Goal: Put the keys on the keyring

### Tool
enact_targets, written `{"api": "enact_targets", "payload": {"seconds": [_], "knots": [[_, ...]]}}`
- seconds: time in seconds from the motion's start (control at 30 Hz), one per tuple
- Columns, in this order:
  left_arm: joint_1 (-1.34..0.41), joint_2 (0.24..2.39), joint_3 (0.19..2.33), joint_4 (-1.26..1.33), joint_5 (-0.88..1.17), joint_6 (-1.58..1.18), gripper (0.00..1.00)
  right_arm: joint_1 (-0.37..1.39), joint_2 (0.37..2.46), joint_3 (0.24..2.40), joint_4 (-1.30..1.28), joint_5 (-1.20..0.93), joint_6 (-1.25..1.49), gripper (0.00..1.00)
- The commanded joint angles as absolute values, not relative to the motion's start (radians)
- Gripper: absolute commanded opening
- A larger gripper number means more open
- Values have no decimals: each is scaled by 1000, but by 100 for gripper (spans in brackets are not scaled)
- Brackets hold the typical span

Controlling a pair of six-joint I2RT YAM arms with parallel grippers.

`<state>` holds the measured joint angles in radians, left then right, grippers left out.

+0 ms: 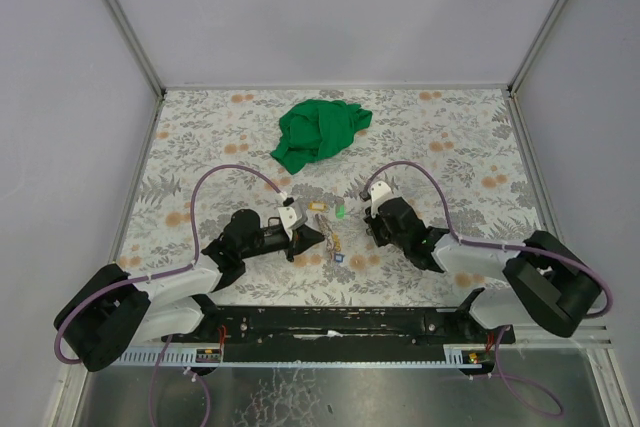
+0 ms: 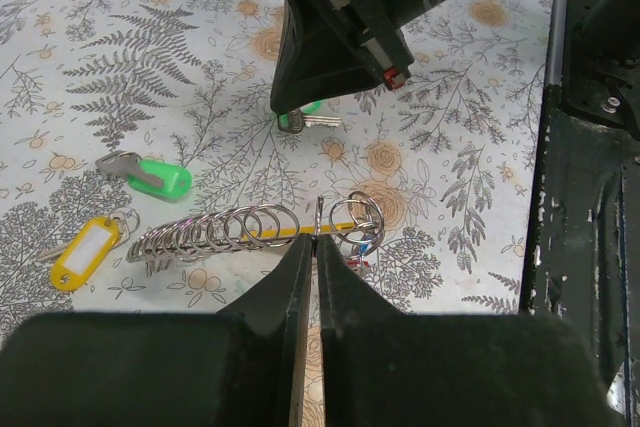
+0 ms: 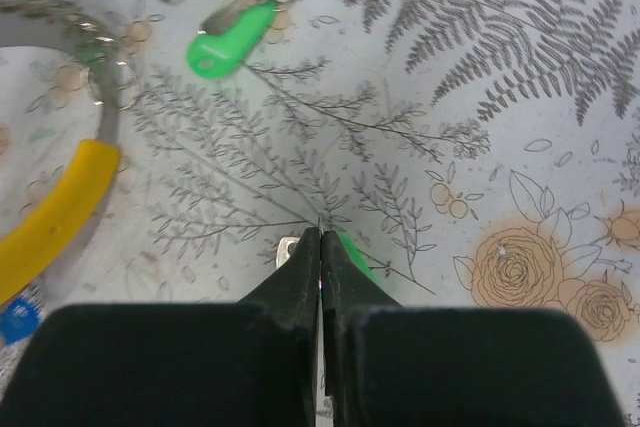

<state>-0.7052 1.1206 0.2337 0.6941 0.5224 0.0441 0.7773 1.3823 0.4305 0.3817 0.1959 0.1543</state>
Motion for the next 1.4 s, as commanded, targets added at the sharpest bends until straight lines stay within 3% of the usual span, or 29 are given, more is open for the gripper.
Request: {"api": "enact_targets", "payload": {"seconds": [0.0,0.6,0.77,1.37], "knots": [[-704,1115,250,753,575,58,0,787,1282,509,278,41,-1,0],[-730,1119,253,741,585,131,0,787,1085,644,39,-357,-304,0],[-731,1113,258,722,598,146,0,787,1068,615,94,-478,-354,0],[-729,1115,248,743,658,160,0,815,1106,617,99,-547,-423,0]]}}
